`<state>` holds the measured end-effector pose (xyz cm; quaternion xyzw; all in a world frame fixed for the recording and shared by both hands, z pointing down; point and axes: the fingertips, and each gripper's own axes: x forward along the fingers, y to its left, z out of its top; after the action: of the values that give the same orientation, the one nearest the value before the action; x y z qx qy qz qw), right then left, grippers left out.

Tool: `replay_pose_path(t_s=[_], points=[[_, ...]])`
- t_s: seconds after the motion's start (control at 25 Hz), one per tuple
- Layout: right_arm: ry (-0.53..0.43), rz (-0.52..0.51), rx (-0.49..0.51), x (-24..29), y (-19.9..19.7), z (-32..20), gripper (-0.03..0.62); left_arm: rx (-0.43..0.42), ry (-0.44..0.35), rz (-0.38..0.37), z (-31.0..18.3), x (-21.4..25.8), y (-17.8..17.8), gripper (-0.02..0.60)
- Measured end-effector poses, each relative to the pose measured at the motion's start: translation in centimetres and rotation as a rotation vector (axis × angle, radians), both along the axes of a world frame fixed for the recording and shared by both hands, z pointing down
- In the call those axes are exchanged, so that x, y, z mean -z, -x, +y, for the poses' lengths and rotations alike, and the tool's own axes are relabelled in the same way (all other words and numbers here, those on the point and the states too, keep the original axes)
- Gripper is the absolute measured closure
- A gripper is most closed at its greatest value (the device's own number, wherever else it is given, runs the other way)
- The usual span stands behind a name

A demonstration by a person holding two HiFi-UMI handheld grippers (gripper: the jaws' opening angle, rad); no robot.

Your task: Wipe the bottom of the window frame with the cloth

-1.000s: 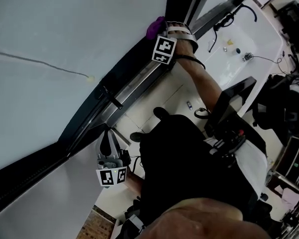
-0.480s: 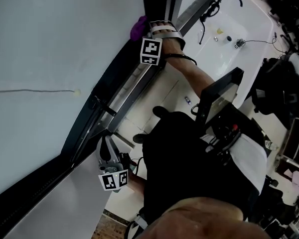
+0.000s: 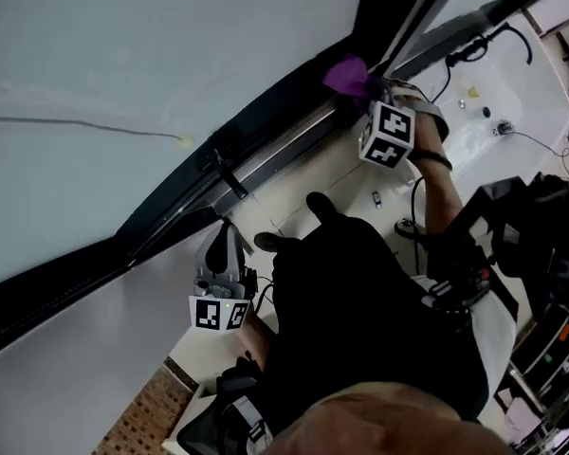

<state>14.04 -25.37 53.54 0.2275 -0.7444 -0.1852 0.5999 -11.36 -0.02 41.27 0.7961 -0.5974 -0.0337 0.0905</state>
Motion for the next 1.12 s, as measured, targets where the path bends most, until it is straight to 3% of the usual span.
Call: replay_pose_path(t_s=[0.16, 0.24, 0.44, 0.6, 0.68, 0.92, 1.0, 1.12], points=[[0.377, -0.378, 0.273, 0.2, 6.0, 8.6, 0.53, 0.028, 0.043, -0.029, -1.6, 0.7, -2.1, 0.579], [0.496, -0.485, 0.369, -0.6, 8.8, 12.2, 0.53, 0.042, 0.059, -0.038, -1.9, 0.8, -2.1, 0.579], [0.616, -0.607, 0.564, -0.7, 14.5, 18.8, 0.53, 0.103, 0.08, -0.044, -0.5, 0.5, -0.8, 0.578], [0.74, -0.686, 0.77, 1.2, 18.4, 24.3, 0.53, 0.203, 0.111, -0.048, 1.8, 0.2, 0.7, 0.579], [0.846, -0.789, 0.787, 2.7, 20.1, 26.0, 0.53, 0.252, 0.112, -0.046, 2.7, 0.4, 1.5, 0.58], [1.351, -1.134, 0.606, 7.5, 22.7, 28.0, 0.53, 0.364, 0.1, -0.014, 5.3, 1.3, 3.5, 0.579], [1.438, -1.198, 0.608, 9.0, 22.6, 28.4, 0.53, 0.383, 0.091, 0.005, 5.6, 1.6, 3.8, 0.579], [1.483, -1.262, 0.635, 10.4, 21.9, 28.5, 0.53, 0.386, 0.087, 0.016, 5.6, 1.6, 3.3, 0.579]])
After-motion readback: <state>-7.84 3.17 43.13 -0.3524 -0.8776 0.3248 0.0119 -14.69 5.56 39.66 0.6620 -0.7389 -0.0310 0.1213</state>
